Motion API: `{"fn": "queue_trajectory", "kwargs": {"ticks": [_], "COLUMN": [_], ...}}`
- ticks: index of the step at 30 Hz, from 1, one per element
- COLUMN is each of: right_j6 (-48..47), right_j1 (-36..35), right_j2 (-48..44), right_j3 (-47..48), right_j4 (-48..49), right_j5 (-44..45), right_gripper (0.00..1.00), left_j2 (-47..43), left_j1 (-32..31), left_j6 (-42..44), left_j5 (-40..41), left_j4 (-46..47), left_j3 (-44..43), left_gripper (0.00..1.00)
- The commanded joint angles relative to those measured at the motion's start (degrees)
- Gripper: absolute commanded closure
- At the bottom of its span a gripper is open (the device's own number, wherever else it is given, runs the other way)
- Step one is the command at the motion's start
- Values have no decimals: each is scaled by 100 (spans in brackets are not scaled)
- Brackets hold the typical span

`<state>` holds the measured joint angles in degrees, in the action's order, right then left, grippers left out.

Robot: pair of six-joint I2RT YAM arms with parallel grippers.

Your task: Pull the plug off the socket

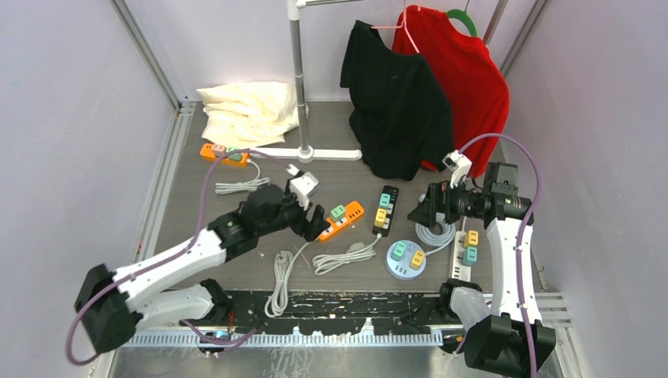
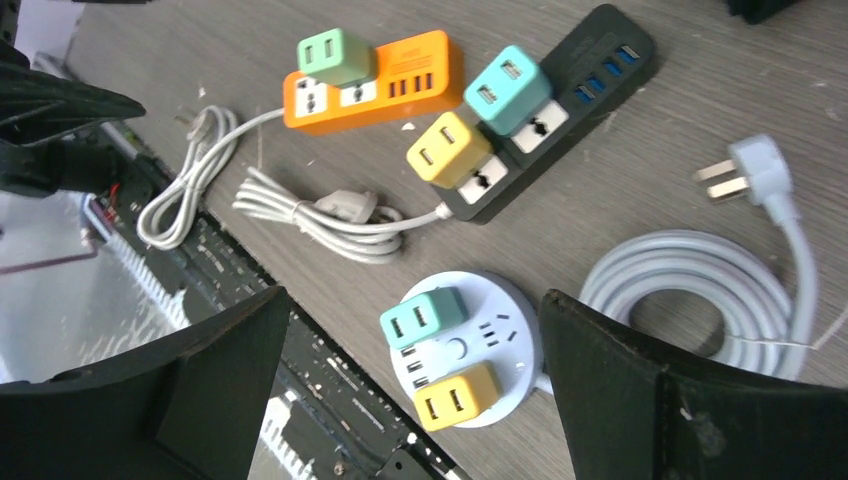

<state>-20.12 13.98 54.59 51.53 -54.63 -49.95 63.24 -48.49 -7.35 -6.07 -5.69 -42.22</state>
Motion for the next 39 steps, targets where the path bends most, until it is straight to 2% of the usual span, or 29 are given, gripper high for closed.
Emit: {"fn": "queue_trajectory", "kwargs": {"ticks": [1,3,6,7,9,15,17,20,23,27,32,33,34,35,37,39], "right_j6": [-822,-1259,-2672,-3679,-4933,-7560,-7942,-7923,-7424,-6579,-5916,-5732,-5494,-5132,-4811,-4560], "right_j1": [-33,-35,-35,-35,-33,-126,-509,-1197,-1875,-2996,-4015,-4175,-4350,-4495,-4723,-4809], "right_j2": [-144,-107,41,157,353,1032,1244,1571,1976,2671,3696,3885,4073,4283,4577,4819], "right_j3": [163,199,469,589,774,991,1125,1371,1634,1987,2705,2849,2982,3097,3260,3376], "right_j4": [-420,-657,-1542,-2005,-2761,-3958,-3954,-3424,-2639,-1411,-672,-561,-422,-239,11,215], "right_j5": [-867,-1109,-1463,-1551,-1689,-2370,-2369,-2130,-1699,-562,273,418,601,811,1150,1331], "right_gripper": [0,0,0,0,0,0,0,0,2,9,20,20,13,0,0,1], "left_j2": [-1104,-1625,-2332,-2511,-2798,-3201,-3267,-3245,-3127,-2817,-2151,-2000,-1841,-1653,-1232,-766], "left_j1": [9,10,7,8,14,8,10,9,15,13,6,14,15,15,10,20], "left_j6": [-595,-775,-1016,-1053,-1187,-1227,-1026,-777,-419,-49,331,398,475,528,647,770], "left_j5": [98,219,472,474,463,83,-288,-403,-324,-299,-147,-100,-54,-2,40,-8], "left_j4": [1214,1580,1762,1764,1765,1845,2178,2550,2333,2503,3022,3139,3277,3495,3851,4076], "left_j3": [838,1296,1834,1984,2220,2691,2920,3155,3071,3114,3103,3085,3061,3047,3016,2905], "left_gripper": [18,10,3,2,2,3,4,4,4,4,5,5,5,5,6,12]}}
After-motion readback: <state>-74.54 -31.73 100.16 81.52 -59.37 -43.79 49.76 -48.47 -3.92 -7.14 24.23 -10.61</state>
